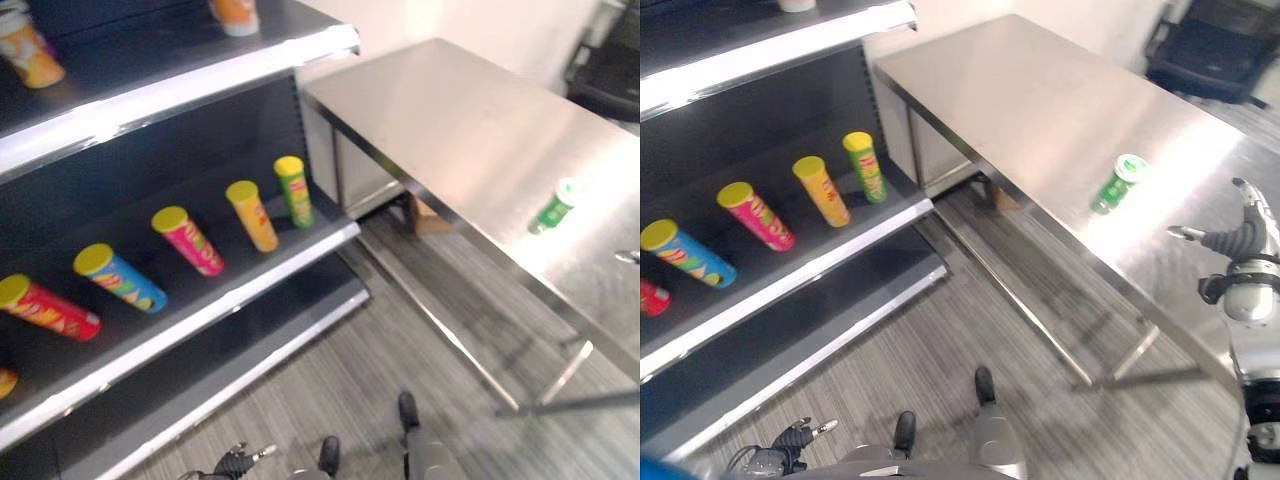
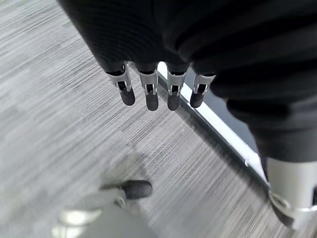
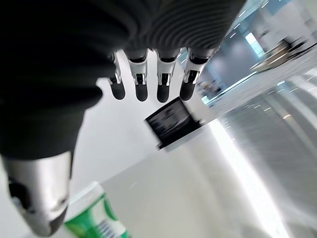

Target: Put the goods on the table back onto the shelves and tidy them up.

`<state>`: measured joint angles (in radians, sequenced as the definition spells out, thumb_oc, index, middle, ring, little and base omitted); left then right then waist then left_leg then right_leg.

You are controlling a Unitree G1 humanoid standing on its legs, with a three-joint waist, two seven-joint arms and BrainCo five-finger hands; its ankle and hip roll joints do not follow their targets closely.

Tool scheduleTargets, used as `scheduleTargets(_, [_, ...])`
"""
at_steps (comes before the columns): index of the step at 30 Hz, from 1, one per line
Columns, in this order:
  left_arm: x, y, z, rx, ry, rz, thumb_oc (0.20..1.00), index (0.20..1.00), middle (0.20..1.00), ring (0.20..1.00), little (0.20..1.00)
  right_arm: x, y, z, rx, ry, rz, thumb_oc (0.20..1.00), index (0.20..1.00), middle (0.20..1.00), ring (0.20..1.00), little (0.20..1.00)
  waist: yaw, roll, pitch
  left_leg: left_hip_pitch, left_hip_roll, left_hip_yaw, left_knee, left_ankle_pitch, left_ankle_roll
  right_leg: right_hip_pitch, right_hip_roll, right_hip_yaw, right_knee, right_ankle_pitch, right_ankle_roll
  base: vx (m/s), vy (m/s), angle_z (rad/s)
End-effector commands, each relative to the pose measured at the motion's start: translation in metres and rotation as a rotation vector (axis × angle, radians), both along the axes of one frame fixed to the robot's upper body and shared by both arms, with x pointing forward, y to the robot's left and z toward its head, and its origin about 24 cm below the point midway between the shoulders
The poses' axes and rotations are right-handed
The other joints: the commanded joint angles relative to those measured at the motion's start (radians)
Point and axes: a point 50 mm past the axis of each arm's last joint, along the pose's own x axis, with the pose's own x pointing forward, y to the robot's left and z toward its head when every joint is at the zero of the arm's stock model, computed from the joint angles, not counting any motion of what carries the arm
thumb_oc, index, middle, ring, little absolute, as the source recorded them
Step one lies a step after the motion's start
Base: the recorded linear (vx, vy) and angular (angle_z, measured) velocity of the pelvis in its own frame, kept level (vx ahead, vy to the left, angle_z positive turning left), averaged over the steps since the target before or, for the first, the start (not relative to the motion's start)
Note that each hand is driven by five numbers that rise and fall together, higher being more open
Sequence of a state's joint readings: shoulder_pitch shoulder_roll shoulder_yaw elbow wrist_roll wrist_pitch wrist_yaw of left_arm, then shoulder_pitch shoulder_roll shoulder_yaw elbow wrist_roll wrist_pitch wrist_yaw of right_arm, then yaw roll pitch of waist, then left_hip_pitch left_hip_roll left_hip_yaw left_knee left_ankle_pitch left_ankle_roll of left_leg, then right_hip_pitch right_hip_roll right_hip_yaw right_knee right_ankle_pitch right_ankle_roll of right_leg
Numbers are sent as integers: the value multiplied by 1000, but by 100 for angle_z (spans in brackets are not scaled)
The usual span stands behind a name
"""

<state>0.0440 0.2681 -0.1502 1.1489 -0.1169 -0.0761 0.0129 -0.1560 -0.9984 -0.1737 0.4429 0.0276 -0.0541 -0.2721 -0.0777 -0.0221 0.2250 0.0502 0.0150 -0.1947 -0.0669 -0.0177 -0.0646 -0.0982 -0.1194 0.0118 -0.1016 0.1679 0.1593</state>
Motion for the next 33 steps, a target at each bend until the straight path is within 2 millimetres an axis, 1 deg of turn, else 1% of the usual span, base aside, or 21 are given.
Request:
scheduleTargets(1, [2, 20, 7, 37, -18, 23, 1000, 1000, 1000, 1000, 1000, -4, -12, 55, -67, -140, -14, 1000, 1000, 1000, 1000, 1000, 30, -54, -41, -2, 41, 19, 92, -114, -32, -87, -30, 33, 109, -80, 27, 114, -182, 71])
scheduleTargets(2, [2, 20, 7, 37, -18, 23, 1000, 1000, 1000, 1000, 1000, -4, -12, 55, -67, -140, -15, 1000, 1000, 1000, 1000, 1000, 29, -54, -41, -2, 41, 19, 91, -114, -32, -87, -30, 32, 109, -80, 26, 81, -150, 52])
scheduleTargets(3, [1, 14, 5, 20, -15, 10, 1000, 1000, 1000, 1000, 1000, -5, -14, 57, -60, -145, -13, 1000, 1000, 1000, 1000, 1000, 25, -40, -57, -12, 73, 26, 84, -93, -51, -63, -26, -10, 107, -107, 15, 110, -210, 49])
scheduleTargets(4, [2, 11, 4, 17, -15, 3, 1000, 1000, 1000, 1000, 1000, -6, -16, 57, -44, -162, -18, 1000, 1000, 1000, 1000, 1000, 21, -34, -61, -16, 87, 42, 79, -80, -57, -49, -27, -29, 106, -117, 10, 110, -210, 62])
scheduleTargets(5, [2, 11, 4, 17, -15, 3, 1000, 1000, 1000, 1000, 1000, -6, -16, 58, -44, -162, -18, 1000, 1000, 1000, 1000, 1000, 21, -34, -61, -16, 87, 41, 79, -80, -57, -49, -27, -30, 106, -117, 10, 50, -146, 61])
scheduleTargets(6, [6, 8, 5, 7, -24, -6, 1000, 1000, 1000, 1000, 1000, -9, -20, 55, -21, -158, -30, 1000, 1000, 1000, 1000, 1000, 12, -29, -63, -41, 112, 112, 75, -52, -61, -32, -36, -69, 106, -138, 5, 15, -108, 69])
scheduleTargets(8, [12, 6, 6, 7, -36, -26, 1000, 1000, 1000, 1000, 1000, -15, -25, 50, 2, -149, -43, 1000, 1000, 1000, 1000, 1000, -4, -20, -63, -62, 138, 244, 73, -27, -56, -12, -51, -119, 109, -155, 2, -3, -97, 69])
scheduleTargets(9, [13, 6, 6, 4, -38, -37, 1000, 1000, 1000, 1000, 1000, -15, -25, 49, 4, -136, -40, 1000, 1000, 1000, 1000, 1000, -8, -14, -63, -65, 149, 296, 72, -19, -56, -6, -53, -136, 111, -161, 1, 7, -48, 96])
scheduleTargets(10, [10, 5, 5, 4, -27, -45, 1000, 1000, 1000, 1000, 1000, -15, -24, 47, 2, -129, -39, 1000, 1000, 1000, 1000, 1000, -10, -7, -66, -63, 152, 316, 70, -11, -58, 3, -49, -144, 112, -165, -4, 31, -31, 82])
scheduleTargets(13, [5, 6, 4, 7, -10, -37, 1000, 1000, 1000, 1000, 1000, -17, -23, 45, 3, -124, -30, 1000, 1000, 1000, 1000, 1000, -15, -1, -73, -54, 156, 335, 64, -9, -58, 15, -48, -153, 110, -166, -2, 45, -8, 28])
scheduleTargets(15, [-2, 7, 2, 16, 14, -41, 1000, 1000, 1000, 1000, 1000, -20, -19, 45, 28, -173, -8, 1000, 1000, 1000, 1000, 1000, -13, 0, -78, -41, 157, 354, 58, -9, -60, 31, -55, -155, 103, -168, 1, 72, 15, 12])
scheduleTargets(16, [-2, 7, 2, 17, 14, -41, 1000, 1000, 1000, 1000, 1000, -20, -19, 45, 28, -173, -9, 1000, 1000, 1000, 1000, 1000, -12, 0, -78, -40, 157, 355, 58, -9, -60, 31, -55, -155, 103, -168, 1, 40, 22, 4])
scheduleTargets(18, [-4, 6, 1, 17, 21, -41, 1000, 1000, 1000, 1000, 1000, -17, -16, 43, 53, -180, 20, 1000, 1000, 1000, 1000, 1000, -8, -3, -78, -30, 156, 362, 54, -14, -60, 34, -58, -154, 103, -167, 3, 0, 0, 0])
scheduleTargets(21, [-4, 8, 2, 21, 21, -31, 1000, 1000, 1000, 1000, 1000, -13, -11, 34, 80, -132, 60, 1000, 1000, 1000, 1000, 1000, -5, -9, -79, -17, 154, 365, 50, -21, -61, 36, -63, -151, 104, -164, 6, 9, 5, -5])
scheduleTargets(23, [-3, 8, 2, 16, 16, -25, 1000, 1000, 1000, 1000, 1000, -15, -12, 26, 71, -72, 57, 1000, 1000, 1000, 1000, 1000, -3, -14, -80, -10, 152, 366, 46, -23, -62, 35, -67, -151, 107, -163, 8, 10, 6, -6])
scheduleTargets(24, [-3, 8, 2, 15, 13, -21, 1000, 1000, 1000, 1000, 1000, -17, -15, 18, 57, -10, 39, 1000, 1000, 1000, 1000, 1000, -1, -16, -80, -7, 151, 364, 43, -25, -62, 36, -70, -152, 111, -163, 9, 0, 0, 0])
scheduleTargets(27, [-3, 9, 2, 17, 14, -22, 1000, 1000, 1000, 1000, 1000, -18, -18, 13, 45, 33, 25, 1000, 1000, 1000, 1000, 1000, 1, -17, -81, -2, 149, 361, 39, -26, -62, 37, -72, -151, 113, -164, 10, 1, 2, -1])
scheduleTargets(29, [-4, 9, 2, 19, 15, -28, 1000, 1000, 1000, 1000, 1000, -19, -20, 8, 23, 88, 10, 1000, 1000, 1000, 1000, 1000, 1, -17, -81, 3, 147, 359, 34, -26, -62, 38, -75, -151, 114, -162, 12, 2, 3, -2])
scheduleTargets(30, [-5, 8, 2, 20, 18, -26, 1000, 1000, 1000, 1000, 1000, -22, -25, 5, -6, 133, -19, 1000, 1000, 1000, 1000, 1000, 1, -16, -82, 5, 145, 357, 31, -27, -63, 38, -78, -152, 115, -160, 14, 0, 0, 0])
scheduleTargets(33, [-7, 8, 1, 21, 23, -24, 1000, 1000, 1000, 1000, 1000, -24, -27, 2, -22, 160, -31, 1000, 1000, 1000, 1000, 1000, 1, -14, -82, 7, 144, 354, 28, -27, -63, 39, -80, -153, 116, -160, 15, 0, 0, 0])
